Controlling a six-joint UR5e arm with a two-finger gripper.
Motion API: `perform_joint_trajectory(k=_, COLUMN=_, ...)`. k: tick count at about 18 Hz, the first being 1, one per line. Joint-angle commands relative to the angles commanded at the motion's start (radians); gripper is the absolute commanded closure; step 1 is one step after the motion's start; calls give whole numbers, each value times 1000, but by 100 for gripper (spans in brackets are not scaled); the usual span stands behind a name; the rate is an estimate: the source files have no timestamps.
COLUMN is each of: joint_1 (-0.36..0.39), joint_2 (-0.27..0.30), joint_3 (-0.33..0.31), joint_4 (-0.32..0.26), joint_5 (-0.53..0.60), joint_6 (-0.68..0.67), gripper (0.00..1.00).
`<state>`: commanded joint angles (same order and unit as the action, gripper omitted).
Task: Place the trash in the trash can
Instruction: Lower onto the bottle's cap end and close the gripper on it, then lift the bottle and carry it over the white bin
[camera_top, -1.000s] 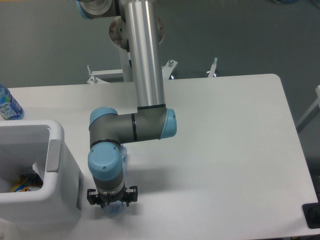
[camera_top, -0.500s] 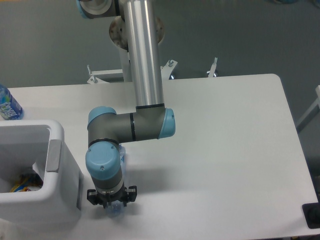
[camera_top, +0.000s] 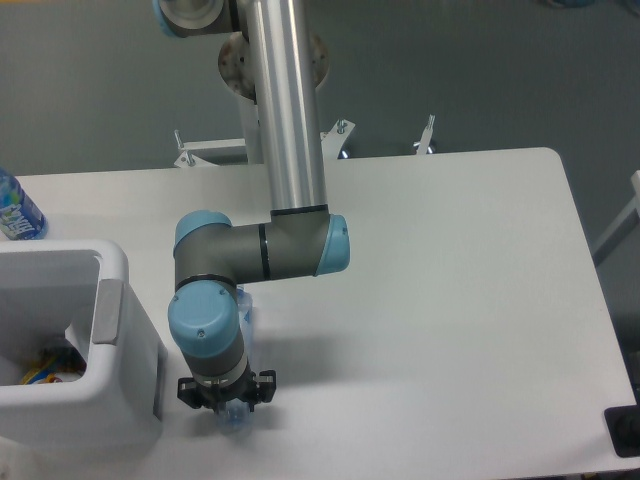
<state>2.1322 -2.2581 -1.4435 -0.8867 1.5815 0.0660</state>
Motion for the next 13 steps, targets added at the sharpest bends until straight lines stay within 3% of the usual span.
perform_joint_trajectory(k=8, joint_1=46, joint_2=84, joint_3=-9, joint_4=0, joint_5=12, joint_6=67, gripper=45)
perform_joint_trajectory(k=13, joint_1=124, joint_2=195, joint_3=15, joint_4=5, joint_5=11, joint_6=126, gripper=45)
